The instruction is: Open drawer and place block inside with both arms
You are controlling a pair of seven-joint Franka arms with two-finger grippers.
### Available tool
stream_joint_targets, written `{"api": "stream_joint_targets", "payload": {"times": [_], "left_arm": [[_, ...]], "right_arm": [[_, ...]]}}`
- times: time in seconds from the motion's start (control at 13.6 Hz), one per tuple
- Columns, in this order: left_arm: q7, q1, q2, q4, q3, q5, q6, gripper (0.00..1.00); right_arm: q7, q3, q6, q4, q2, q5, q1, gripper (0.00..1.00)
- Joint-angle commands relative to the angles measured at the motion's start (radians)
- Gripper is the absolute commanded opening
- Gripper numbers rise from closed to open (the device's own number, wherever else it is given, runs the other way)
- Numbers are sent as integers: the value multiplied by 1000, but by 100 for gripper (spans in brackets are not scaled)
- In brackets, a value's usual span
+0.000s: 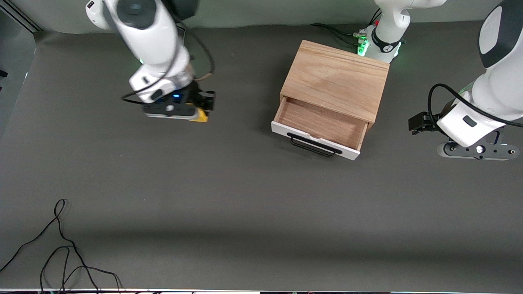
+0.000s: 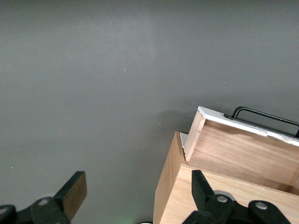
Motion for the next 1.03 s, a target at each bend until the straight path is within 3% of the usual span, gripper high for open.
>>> {"api": "stream_joint_targets", "payload": {"times": [0.0, 0.29, 0.66, 0.81, 0.95], "left_arm": [[17, 27, -92, -102, -3, 4, 39, 100], [2, 52, -250, -359, -7, 1, 195, 100], [-151, 33, -304, -342, -21, 15, 73, 100], [-151, 38, -298, -313, -49, 23, 66, 100], [-115, 39, -284, -311, -37, 20, 92, 100]], "right_arm": [[123, -12, -14, 122, 106, -10, 62, 22], [332, -12, -11, 292, 268, -10, 148, 21], [545, -10, 8, 548, 499, -10, 231, 20], [597, -9, 78, 567, 554, -10, 246, 19], [633, 39, 118, 567, 589, -14, 246, 19]]}}
